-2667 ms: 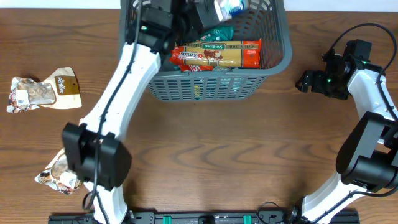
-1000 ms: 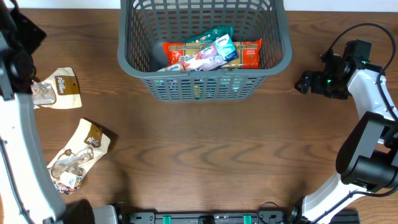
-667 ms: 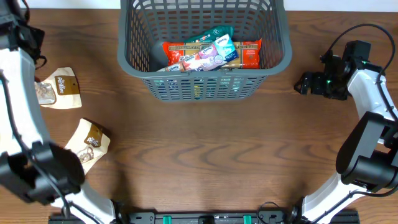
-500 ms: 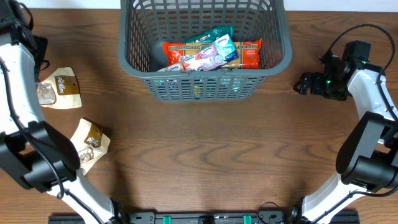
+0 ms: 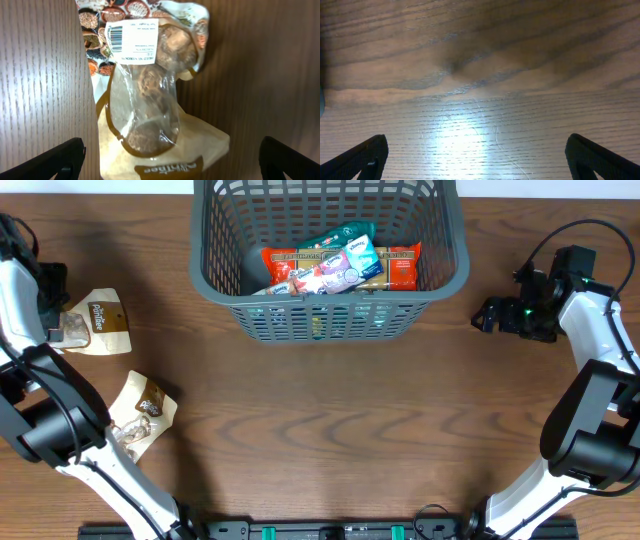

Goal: Pack container

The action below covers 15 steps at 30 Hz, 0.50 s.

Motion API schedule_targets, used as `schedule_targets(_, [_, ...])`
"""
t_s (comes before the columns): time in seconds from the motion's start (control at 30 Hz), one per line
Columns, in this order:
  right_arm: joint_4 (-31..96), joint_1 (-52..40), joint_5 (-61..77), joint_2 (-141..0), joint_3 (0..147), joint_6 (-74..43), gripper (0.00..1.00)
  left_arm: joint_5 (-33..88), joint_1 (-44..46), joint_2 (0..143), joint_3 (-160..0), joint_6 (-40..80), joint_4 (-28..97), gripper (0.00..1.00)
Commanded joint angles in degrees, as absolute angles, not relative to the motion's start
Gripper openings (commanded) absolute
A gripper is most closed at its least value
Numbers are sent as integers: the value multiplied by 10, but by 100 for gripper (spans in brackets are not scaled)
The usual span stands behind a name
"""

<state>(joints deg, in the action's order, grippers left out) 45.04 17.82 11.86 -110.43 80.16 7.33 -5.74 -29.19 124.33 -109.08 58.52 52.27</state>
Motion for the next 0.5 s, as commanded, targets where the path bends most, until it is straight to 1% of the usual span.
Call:
schedule_targets(0.0, [454, 171, 125, -1110, 799, 58, 99, -40, -298, 1270, -1090, 591, 517, 98])
schedule_targets(0.47, [470, 170, 125, -1110, 799, 45, 99, -25, -305, 1353, -1090, 591, 483, 99])
